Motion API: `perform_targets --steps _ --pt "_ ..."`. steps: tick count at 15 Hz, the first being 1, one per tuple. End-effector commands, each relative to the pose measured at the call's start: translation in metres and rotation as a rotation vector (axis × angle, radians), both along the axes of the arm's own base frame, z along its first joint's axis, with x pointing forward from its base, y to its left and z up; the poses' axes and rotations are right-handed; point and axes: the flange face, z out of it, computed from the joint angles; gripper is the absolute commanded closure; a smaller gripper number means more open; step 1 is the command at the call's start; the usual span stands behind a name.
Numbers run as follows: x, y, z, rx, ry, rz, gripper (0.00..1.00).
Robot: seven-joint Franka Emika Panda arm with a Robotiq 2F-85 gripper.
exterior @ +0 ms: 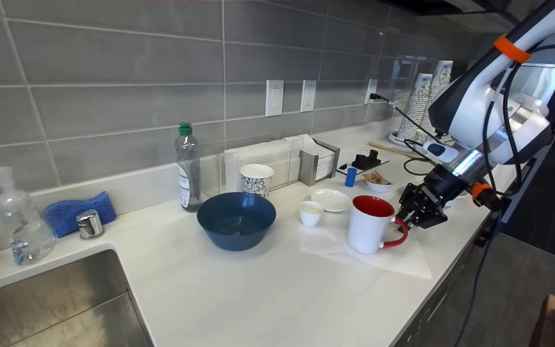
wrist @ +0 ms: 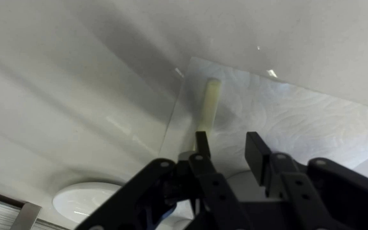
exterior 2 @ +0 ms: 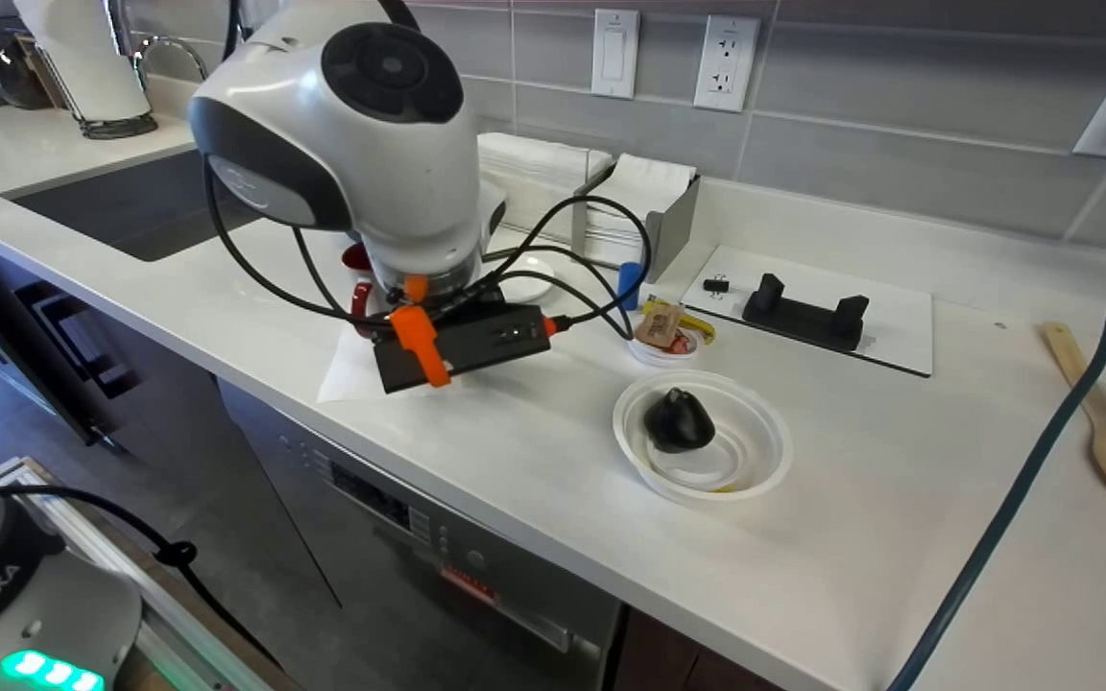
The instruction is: Put the white plastic spoon inside the mug
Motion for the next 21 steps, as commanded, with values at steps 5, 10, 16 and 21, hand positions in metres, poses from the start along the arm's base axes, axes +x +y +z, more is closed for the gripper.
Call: perform_targets --steps 5,10,16,21 --pt "0.006 -0.003 -0.006 -0.021 -0.025 -0.002 0.59" --pt "0.008 -0.007 -0.011 -0.025 -0.027 -0.013 0.72" --pt "0.012 -0.01 -0.015 -0.029 -0.022 -0.019 0.77" --pt "0.013 -0.009 -0.017 -0.029 -0.008 -0.022 0.97"
